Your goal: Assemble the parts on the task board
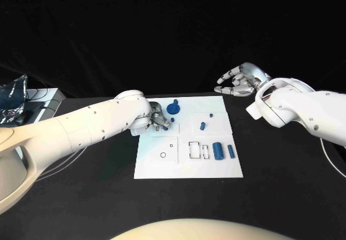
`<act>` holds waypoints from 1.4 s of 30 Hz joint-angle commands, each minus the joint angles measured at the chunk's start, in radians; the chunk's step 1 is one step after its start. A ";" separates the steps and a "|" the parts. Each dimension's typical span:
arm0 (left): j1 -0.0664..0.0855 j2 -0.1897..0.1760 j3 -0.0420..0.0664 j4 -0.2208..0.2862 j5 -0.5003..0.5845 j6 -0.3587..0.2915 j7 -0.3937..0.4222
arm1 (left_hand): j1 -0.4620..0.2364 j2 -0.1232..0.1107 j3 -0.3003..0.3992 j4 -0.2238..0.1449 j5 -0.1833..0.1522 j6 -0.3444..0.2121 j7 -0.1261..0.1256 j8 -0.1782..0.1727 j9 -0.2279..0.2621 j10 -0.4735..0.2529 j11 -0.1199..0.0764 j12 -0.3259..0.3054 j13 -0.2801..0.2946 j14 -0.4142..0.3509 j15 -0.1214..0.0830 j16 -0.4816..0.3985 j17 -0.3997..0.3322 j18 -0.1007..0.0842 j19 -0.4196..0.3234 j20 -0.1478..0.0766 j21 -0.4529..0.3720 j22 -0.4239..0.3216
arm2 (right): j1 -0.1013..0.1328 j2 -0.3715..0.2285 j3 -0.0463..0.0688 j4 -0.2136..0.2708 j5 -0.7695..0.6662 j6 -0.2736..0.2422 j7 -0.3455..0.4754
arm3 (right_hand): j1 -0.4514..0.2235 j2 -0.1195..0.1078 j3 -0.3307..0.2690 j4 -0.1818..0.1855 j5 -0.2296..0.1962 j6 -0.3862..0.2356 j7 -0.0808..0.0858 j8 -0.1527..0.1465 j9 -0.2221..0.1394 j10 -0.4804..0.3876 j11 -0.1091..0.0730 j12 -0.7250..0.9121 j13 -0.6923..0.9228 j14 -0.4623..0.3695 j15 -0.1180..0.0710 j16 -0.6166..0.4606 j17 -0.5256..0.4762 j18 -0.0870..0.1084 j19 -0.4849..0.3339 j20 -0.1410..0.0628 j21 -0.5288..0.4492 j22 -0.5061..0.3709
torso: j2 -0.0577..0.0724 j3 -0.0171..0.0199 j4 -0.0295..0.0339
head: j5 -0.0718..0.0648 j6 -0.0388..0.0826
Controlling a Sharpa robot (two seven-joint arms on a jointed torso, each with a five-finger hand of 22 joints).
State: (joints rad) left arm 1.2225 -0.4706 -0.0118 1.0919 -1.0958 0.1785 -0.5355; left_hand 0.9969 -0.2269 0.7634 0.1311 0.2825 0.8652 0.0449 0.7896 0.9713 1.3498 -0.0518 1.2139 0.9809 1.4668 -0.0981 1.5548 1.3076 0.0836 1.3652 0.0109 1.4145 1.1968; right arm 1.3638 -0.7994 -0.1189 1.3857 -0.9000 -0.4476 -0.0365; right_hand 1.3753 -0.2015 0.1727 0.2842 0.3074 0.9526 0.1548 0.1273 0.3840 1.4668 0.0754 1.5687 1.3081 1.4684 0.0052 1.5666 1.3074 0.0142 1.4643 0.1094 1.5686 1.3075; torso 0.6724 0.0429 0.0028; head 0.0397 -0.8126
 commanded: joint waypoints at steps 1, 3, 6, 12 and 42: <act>-0.005 0.004 -0.002 -0.003 -0.005 0.014 0.001 | -0.006 0.008 -0.020 0.007 -0.006 0.044 -0.035 -0.007 0.007 -0.005 -0.005 -0.006 -0.002 0.091 -0.009 -0.006 0.218 -0.006 0.000 -0.004 -0.005 0.000 | 0.000 -0.001 0.000 0.002 -0.010 0.010 0.008 | -0.010 0.001 -0.002 0.004 -0.004 -0.007 0.003 0.006 0.002 0.104 0.000 0.002 0.263 0.102 -0.002 0.004 0.263 -0.014 0.106 -0.003 0.002 0.263 | -0.001 0.0001 0.0005 | -0.001 0.001; -0.005 0.004 -0.002 -0.006 -0.005 0.014 0.001 | -0.006 0.009 -0.034 0.013 -0.007 0.046 -0.035 -0.009 0.010 -0.005 -0.004 -0.005 -0.001 0.091 -0.009 -0.006 0.217 -0.006 0.000 -0.004 -0.006 -0.001 | 0.000 -0.001 0.000 0.002 -0.010 0.010 0.008 | -0.010 0.001 -0.002 0.004 -0.004 -0.007 0.003 0.006 0.002 0.104 0.000 0.002 0.263 0.102 -0.002 0.004 0.263 -0.014 0.106 -0.003 0.002 0.263 | 0.000 0.0000 0.0010 | -0.001 0.002; -0.005 0.005 -0.002 -0.009 -0.007 0.013 0.001 | -0.008 0.010 -0.076 0.033 -0.008 0.050 -0.035 -0.014 0.017 -0.005 -0.004 -0.003 -0.001 0.091 -0.009 -0.007 0.217 -0.006 0.001 -0.004 -0.006 0.000 | 0.000 -0.002 0.000 0.002 -0.011 0.010 0.008 | -0.010 0.001 -0.002 0.004 -0.004 -0.007 0.003 0.006 0.002 0.104 0.000 0.002 0.263 0.102 -0.002 0.004 0.263 -0.014 0.106 -0.003 0.002 0.263 | 0.000 -0.0004 0.0008 | -0.001 0.002; -0.005 0.005 -0.002 -0.010 -0.009 0.020 0.001 | -0.005 0.010 -0.126 0.055 -0.010 0.053 -0.034 -0.021 0.026 -0.006 -0.004 -0.002 -0.002 0.091 -0.009 -0.006 0.217 -0.007 0.002 -0.004 -0.007 0.002 | 0.000 -0.002 0.000 0.002 -0.011 0.010 0.008 | -0.010 0.001 -0.002 0.004 -0.004 -0.007 0.003 0.006 0.002 0.104 0.000 0.002 0.263 0.102 -0.002 0.004 0.263 -0.014 0.106 -0.003 0.002 0.263 | 0.000 -0.0005 0.0016 | -0.002 0.001; -0.005 -0.005 -0.001 0.001 0.031 -0.012 0.008 | 0.148 0.040 -0.097 0.058 0.010 0.018 -0.017 -0.118 0.021 -0.073 0.010 -0.072 -0.111 0.086 0.003 -0.015 0.201 0.001 -0.021 0.006 -0.029 -0.033 | 0.000 -0.004 0.000 0.000 -0.018 0.016 0.006 | -0.010 0.001 -0.002 0.003 -0.004 -0.008 0.003 0.007 0.002 0.104 0.000 0.002 0.263 0.102 -0.002 0.004 0.263 -0.014 0.106 -0.002 0.002 0.263 | 0.000 -0.0007 0.0013 | -0.003 0.002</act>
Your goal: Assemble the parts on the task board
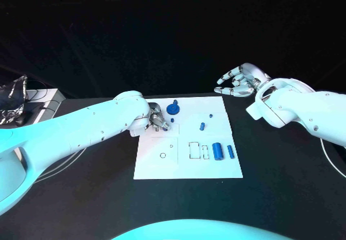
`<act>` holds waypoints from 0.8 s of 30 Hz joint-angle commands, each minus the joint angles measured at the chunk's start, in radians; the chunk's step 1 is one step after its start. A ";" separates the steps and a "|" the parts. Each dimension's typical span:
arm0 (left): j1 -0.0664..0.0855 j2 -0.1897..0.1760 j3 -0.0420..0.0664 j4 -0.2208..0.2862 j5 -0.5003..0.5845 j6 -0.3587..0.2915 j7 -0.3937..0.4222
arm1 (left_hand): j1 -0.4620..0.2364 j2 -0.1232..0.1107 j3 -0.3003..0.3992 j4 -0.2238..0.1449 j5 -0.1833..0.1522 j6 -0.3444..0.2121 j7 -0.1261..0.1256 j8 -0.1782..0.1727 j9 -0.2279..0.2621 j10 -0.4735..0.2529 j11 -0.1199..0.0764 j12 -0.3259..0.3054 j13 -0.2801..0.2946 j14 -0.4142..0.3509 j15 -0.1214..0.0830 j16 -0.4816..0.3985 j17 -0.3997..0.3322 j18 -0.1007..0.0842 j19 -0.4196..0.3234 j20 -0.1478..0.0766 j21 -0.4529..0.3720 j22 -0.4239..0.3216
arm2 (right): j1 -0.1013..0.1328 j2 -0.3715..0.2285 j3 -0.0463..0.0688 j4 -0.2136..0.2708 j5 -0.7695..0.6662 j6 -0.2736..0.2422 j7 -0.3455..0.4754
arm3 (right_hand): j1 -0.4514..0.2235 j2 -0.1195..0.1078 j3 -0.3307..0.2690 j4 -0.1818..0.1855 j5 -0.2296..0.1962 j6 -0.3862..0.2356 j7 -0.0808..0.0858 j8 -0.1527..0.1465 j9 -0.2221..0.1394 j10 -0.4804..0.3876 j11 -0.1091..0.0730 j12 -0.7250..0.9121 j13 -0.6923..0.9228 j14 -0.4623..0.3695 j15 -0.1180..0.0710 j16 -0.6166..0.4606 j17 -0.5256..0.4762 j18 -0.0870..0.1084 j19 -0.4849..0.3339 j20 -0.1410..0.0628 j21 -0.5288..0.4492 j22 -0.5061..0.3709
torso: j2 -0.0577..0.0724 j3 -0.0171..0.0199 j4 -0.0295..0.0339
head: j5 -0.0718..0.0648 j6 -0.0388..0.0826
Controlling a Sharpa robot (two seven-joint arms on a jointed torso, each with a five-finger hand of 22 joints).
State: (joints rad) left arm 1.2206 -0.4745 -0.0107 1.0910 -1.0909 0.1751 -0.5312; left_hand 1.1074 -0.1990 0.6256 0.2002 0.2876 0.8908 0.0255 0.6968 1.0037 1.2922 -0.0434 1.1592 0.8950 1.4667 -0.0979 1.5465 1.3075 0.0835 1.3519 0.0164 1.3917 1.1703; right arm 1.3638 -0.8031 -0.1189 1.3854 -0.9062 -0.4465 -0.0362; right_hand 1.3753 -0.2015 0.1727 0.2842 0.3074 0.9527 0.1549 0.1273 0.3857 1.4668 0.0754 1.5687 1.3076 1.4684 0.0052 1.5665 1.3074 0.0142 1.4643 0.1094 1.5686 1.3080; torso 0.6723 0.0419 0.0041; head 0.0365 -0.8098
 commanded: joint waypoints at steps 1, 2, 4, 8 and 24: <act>-0.003 -0.002 -0.002 0.002 0.028 -0.009 0.003 | 0.043 0.011 0.053 -0.014 0.005 -0.009 0.004 -0.031 -0.012 -0.018 0.003 -0.021 -0.031 0.086 0.004 -0.007 0.200 0.001 -0.010 0.001 -0.008 -0.009 | 0.000 -0.001 0.000 0.001 -0.012 0.015 0.006 | -0.010 0.001 -0.002 0.003 -0.004 -0.008 0.003 0.007 0.001 0.104 0.000 0.002 0.263 0.102 -0.002 0.004 0.263 -0.014 0.107 -0.002 0.002 0.263 | 0.000 0.0003 0.0003 | 0.000 0.000; -0.003 -0.002 -0.002 0.004 0.034 -0.009 0.004 | 0.053 0.006 0.077 -0.022 0.005 -0.009 0.006 -0.039 -0.013 -0.024 0.005 -0.029 -0.044 0.085 0.007 -0.008 0.199 0.002 -0.013 0.004 -0.010 -0.013 | 0.000 -0.001 0.000 0.001 -0.012 0.015 0.006 | -0.010 0.001 -0.002 0.003 -0.004 -0.008 0.003 0.007 0.001 0.104 0.000 0.002 0.263 0.102 -0.002 0.004 0.263 -0.014 0.107 -0.002 0.002 0.263 | 0.000 0.0003 0.0004 | 0.000 0.000; -0.003 -0.003 -0.002 0.006 0.045 -0.008 0.005 | 0.059 0.002 0.102 -0.031 0.005 -0.009 0.008 -0.046 -0.011 -0.025 0.007 -0.032 -0.049 0.086 0.008 -0.007 0.200 0.002 -0.014 0.006 -0.011 -0.013 | 0.000 0.000 0.000 0.000 -0.013 0.016 0.005 | -0.010 0.001 -0.002 0.003 -0.004 -0.008 0.003 0.007 0.001 0.104 0.000 0.002 0.263 0.102 -0.002 0.004 0.263 -0.014 0.107 -0.002 0.002 0.263 | 0.000 0.0003 0.0004 | 0.000 0.000; -0.003 -0.006 0.000 0.012 0.065 -0.007 0.006 | 0.069 -0.001 0.143 -0.049 0.005 -0.010 0.011 -0.052 -0.004 -0.025 0.009 -0.037 -0.059 0.086 0.011 -0.006 0.202 0.003 -0.016 0.009 -0.012 -0.014 | -0.001 0.000 0.000 0.000 -0.013 0.017 0.005 | -0.010 0.001 -0.002 0.003 -0.004 -0.008 0.003 0.007 0.001 0.104 0.000 0.002 0.263 0.102 -0.002 0.004 0.263 -0.014 0.107 -0.002 0.002 0.263 | 0.000 0.0004 0.0003 | 0.000 0.000; -0.001 -0.029 0.010 0.033 0.119 0.059 0.003 | 0.076 0.003 0.209 -0.086 0.000 -0.010 0.019 -0.053 0.016 -0.024 0.015 -0.044 -0.074 0.087 0.016 -0.004 0.207 0.003 -0.018 0.013 -0.012 -0.013 | -0.001 -0.001 0.000 -0.002 -0.015 0.022 0.003 | -0.010 0.001 -0.002 0.003 -0.004 -0.008 0.003 0.007 0.001 0.104 0.000 0.002 0.263 0.102 -0.002 0.004 0.263 -0.014 0.107 -0.002 0.002 0.263 | -0.001 0.0009 0.0009 | 0.003 0.002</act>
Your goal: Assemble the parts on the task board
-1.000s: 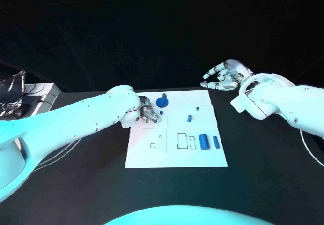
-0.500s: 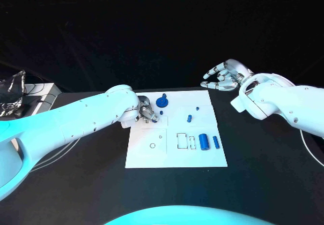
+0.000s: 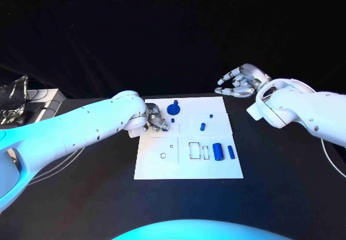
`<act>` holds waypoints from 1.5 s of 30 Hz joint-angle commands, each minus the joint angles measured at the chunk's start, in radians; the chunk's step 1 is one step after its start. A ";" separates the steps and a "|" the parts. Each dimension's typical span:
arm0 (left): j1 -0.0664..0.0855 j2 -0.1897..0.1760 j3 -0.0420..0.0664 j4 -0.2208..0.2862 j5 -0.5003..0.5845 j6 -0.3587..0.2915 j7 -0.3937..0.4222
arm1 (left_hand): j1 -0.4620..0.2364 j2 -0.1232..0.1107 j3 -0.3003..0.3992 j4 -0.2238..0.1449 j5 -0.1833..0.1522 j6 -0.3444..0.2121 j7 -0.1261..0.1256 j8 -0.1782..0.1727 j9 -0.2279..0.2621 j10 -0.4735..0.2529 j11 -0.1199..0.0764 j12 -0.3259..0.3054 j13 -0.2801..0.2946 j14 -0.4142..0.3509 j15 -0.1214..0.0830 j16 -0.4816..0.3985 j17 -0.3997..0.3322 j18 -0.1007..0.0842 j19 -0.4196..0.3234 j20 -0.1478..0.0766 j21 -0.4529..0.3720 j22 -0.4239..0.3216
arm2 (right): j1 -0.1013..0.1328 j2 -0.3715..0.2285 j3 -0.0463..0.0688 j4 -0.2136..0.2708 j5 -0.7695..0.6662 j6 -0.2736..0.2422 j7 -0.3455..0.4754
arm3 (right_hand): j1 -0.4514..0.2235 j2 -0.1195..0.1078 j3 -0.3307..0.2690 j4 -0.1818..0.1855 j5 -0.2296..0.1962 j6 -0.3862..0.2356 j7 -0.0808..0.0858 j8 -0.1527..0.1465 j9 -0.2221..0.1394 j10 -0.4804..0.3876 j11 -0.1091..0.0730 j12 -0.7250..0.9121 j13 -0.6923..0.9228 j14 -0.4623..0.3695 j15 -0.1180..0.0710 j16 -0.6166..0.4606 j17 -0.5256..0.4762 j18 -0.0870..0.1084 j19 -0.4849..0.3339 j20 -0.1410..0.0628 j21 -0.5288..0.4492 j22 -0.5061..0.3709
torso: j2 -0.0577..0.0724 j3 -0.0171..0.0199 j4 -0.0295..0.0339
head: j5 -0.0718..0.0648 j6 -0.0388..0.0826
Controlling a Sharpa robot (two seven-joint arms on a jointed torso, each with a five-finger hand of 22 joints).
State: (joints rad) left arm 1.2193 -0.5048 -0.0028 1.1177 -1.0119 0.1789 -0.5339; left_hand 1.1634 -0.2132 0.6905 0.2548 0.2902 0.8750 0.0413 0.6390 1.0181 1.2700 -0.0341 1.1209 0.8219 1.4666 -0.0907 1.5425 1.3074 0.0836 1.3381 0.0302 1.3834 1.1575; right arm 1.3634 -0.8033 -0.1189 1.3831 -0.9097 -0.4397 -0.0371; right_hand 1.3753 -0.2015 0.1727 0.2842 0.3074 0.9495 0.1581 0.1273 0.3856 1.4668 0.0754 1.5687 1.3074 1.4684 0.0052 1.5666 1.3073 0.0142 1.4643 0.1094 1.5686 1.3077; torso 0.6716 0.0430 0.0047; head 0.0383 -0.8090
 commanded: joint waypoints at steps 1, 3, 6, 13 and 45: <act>0.001 0.001 0.003 0.006 0.042 0.066 0.004 | 0.021 0.017 0.146 -0.142 -0.002 0.006 0.004 0.004 0.002 -0.003 0.006 -0.007 -0.003 0.087 0.009 0.000 0.207 0.003 -0.005 0.000 -0.003 0.000 | 0.000 0.000 0.000 0.000 -0.011 0.016 0.004 | -0.010 0.001 -0.002 0.003 -0.004 -0.005 -0.001 0.007 0.001 0.104 0.000 0.002 0.263 0.102 -0.002 0.004 0.263 -0.014 0.107 -0.002 0.002 0.263 | 0.000 0.0003 0.0004 | 0.001 0.001; 0.005 0.002 0.007 0.002 0.045 0.093 0.002 | 0.022 0.016 0.153 -0.150 -0.002 0.006 0.004 0.004 0.005 -0.001 0.007 -0.006 -0.003 0.088 0.009 0.001 0.209 0.003 -0.004 0.000 -0.003 0.001 | 0.000 0.000 0.000 0.000 -0.012 0.016 0.004 | -0.010 0.001 -0.002 0.003 -0.004 -0.005 -0.001 0.007 0.001 0.104 0.000 0.002 0.263 0.102 -0.002 0.004 0.263 -0.014 0.107 -0.002 0.002 0.263 | 0.000 0.0009 -0.0008 | 0.002 0.002; 0.013 0.006 0.010 -0.005 0.050 0.128 -0.001 | 0.023 0.015 0.155 -0.153 -0.002 0.007 0.005 0.004 0.006 -0.002 0.007 -0.007 -0.004 0.089 0.010 0.002 0.211 0.003 -0.004 0.000 -0.002 0.002 | 0.000 0.001 0.000 -0.001 -0.012 0.017 0.003 | -0.010 0.001 -0.002 0.003 -0.004 -0.005 -0.001 0.007 0.001 0.104 0.000 0.002 0.263 0.102 -0.002 0.004 0.263 -0.014 0.107 -0.002 0.002 0.263 | 0.001 0.0009 -0.0024 | 0.003 0.003; 0.041 0.036 0.013 -0.044 0.053 0.205 -0.009 | 0.024 0.015 0.158 -0.157 -0.004 0.006 0.005 0.003 0.007 -0.002 0.007 -0.009 -0.008 0.089 0.010 0.002 0.211 0.003 -0.005 0.001 -0.003 0.000 | 0.000 0.004 0.000 -0.002 -0.015 0.019 0.001 | -0.010 0.001 -0.002 0.003 -0.004 -0.005 -0.001 0.007 0.001 0.104 0.000 0.002 0.263 0.102 -0.002 0.004 0.263 -0.014 0.107 -0.002 0.002 0.263 | 0.003 0.0012 -0.0044 | 0.002 0.008; 0.133 0.239 -0.014 -0.353 0.074 0.514 -0.045 | 0.027 0.017 0.172 -0.176 -0.003 0.005 0.010 -0.001 0.013 -0.007 0.010 -0.015 -0.016 0.088 0.012 0.002 0.211 0.003 -0.007 0.002 -0.003 0.000 | 0.000 0.026 0.000 -0.007 -0.019 0.023 -0.005 | -0.010 0.001 -0.002 0.003 -0.004 -0.005 -0.001 0.007 0.001 0.104 0.000 0.002 0.263 0.102 -0.002 0.004 0.263 -0.014 0.107 -0.002 0.002 0.263 | 0.011 0.0044 -0.0097 | 0.014 -0.006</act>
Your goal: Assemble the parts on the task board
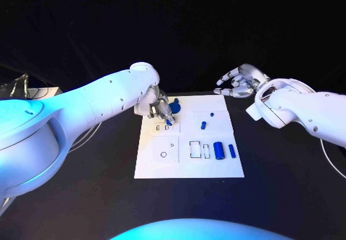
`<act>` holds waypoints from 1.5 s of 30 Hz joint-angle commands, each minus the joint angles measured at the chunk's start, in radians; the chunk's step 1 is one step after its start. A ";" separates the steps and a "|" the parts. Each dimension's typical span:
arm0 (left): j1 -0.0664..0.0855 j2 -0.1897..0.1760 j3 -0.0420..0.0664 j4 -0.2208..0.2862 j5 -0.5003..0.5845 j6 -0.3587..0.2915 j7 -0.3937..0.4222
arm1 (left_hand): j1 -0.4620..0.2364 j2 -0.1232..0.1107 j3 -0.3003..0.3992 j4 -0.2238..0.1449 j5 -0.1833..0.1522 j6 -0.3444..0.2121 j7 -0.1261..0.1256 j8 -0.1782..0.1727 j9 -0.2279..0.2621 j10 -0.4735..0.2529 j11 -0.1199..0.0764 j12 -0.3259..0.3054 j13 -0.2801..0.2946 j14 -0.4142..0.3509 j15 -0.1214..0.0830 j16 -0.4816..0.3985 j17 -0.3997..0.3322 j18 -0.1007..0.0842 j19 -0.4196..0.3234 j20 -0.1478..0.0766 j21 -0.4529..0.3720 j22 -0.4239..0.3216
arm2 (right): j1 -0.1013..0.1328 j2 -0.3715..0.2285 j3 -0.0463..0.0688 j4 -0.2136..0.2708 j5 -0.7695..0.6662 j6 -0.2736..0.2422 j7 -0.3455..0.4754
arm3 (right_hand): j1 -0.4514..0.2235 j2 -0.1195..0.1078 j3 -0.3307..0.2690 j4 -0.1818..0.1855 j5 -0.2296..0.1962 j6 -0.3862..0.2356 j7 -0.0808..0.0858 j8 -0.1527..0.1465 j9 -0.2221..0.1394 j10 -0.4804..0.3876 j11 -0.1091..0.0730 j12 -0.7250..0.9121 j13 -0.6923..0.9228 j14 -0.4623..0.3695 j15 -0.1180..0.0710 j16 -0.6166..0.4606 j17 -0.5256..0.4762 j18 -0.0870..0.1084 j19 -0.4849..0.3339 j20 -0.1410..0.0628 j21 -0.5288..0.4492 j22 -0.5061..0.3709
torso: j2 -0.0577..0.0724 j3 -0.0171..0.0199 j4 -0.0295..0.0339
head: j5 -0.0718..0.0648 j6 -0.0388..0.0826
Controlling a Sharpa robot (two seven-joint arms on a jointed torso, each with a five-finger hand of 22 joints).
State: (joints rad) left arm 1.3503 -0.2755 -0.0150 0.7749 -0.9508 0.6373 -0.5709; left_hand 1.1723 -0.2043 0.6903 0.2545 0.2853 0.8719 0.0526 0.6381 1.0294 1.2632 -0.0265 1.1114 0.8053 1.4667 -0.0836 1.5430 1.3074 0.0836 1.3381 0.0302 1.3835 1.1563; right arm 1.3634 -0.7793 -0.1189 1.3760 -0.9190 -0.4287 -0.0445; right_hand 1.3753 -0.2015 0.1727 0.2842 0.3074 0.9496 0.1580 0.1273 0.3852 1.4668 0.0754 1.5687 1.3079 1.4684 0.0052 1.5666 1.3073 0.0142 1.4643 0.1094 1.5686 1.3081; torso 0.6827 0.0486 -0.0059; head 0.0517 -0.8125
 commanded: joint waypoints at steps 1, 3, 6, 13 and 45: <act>0.002 0.014 -0.004 -0.015 0.013 0.058 -0.008 | 0.018 0.008 0.172 -0.176 0.002 0.008 -0.001 -0.001 0.001 -0.001 0.003 -0.005 0.000 0.088 0.005 0.002 0.211 0.003 -0.007 0.002 -0.003 0.001 | 0.000 0.003 0.000 0.000 -0.010 0.012 0.002 | -0.010 0.001 -0.002 0.003 -0.004 -0.005 0.000 0.007 0.001 0.104 0.000 0.002 0.263 0.102 -0.002 0.004 0.263 -0.014 0.107 -0.002 0.002 0.263 | 0.000 -0.0014 0.0010 | 0.001 -0.004; 0.003 0.020 -0.007 -0.023 0.013 0.062 -0.010 | 0.018 0.008 0.172 -0.176 0.002 0.008 -0.001 -0.001 0.001 0.000 0.003 -0.004 0.002 0.088 0.005 0.002 0.211 0.003 -0.007 0.003 -0.003 0.001 | 0.000 0.004 0.000 0.000 -0.010 0.011 0.002 | -0.010 0.001 -0.002 0.003 -0.004 -0.005 0.000 0.007 0.001 0.104 0.000 0.002 0.263 0.102 -0.002 0.004 0.263 -0.014 0.107 -0.002 0.002 0.263 | 0.000 -0.0008 0.0006 | 0.001 -0.007; 0.002 0.028 -0.015 -0.034 0.010 0.063 -0.011 | 0.018 0.008 0.172 -0.176 0.002 0.008 -0.001 -0.001 0.001 0.001 0.003 -0.003 0.004 0.088 0.005 0.002 0.212 0.003 -0.006 0.003 -0.002 0.003 | 0.000 0.004 0.000 0.001 -0.010 0.010 0.002 | -0.010 0.001 -0.002 0.003 -0.004 -0.005 0.000 0.007 0.001 0.104 0.000 0.002 0.263 0.102 -0.002 0.004 0.263 -0.014 0.107 -0.002 0.002 0.263 | 0.000 -0.0001 0.0000 | 0.002 -0.009; 0.002 0.037 -0.032 -0.048 0.000 0.056 -0.012 | 0.018 0.009 0.173 -0.178 0.003 0.009 -0.001 -0.001 0.002 0.000 0.003 -0.004 0.002 0.089 0.005 0.003 0.213 0.003 -0.005 0.003 -0.002 0.004 | 0.000 0.004 0.000 0.002 -0.011 0.005 0.005 | -0.010 0.001 -0.002 0.003 -0.004 -0.005 0.000 0.007 0.001 0.104 0.000 0.002 0.263 0.102 -0.002 0.004 0.263 -0.014 0.107 -0.002 0.002 0.263 | 0.000 -0.0013 0.0011 | 0.003 -0.012; -0.010 0.035 -0.065 -0.045 -0.056 -0.017 -0.008 | 0.014 0.013 0.176 -0.180 0.005 0.010 0.000 -0.001 0.004 0.001 0.004 -0.004 0.002 0.088 0.006 0.001 0.210 0.002 -0.003 0.003 0.000 0.008 | 0.000 0.007 0.001 0.003 -0.014 -0.007 0.021 | -0.011 0.000 -0.002 0.002 -0.003 -0.006 -0.001 0.010 0.004 0.104 0.000 0.002 0.263 0.102 -0.002 0.004 0.262 -0.014 0.107 -0.003 0.002 0.263 | 0.000 0.0007 0.0022 | 0.006 -0.014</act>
State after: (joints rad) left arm 1.3429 -0.2404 -0.0792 0.7268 -0.9823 0.6428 -0.5812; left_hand 1.1723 -0.2043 0.6902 0.2544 0.2830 0.8756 0.0524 0.6351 1.0321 1.2635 -0.0262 1.1114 0.8077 1.4667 -0.0837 1.5430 1.3074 0.0835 1.3381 0.0302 1.3835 1.1632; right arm 1.3636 -0.7727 -0.1187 1.3776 -0.9210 -0.4372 -0.0378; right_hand 1.3753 -0.2015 0.1727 0.2842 0.3074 0.9496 0.1580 0.1350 0.3876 1.4668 0.0754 1.5687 1.3074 1.4684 0.0052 1.5666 1.3074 0.0142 1.4643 0.1093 1.5686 1.3076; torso 0.6823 0.0486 -0.0044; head 0.0593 -0.8274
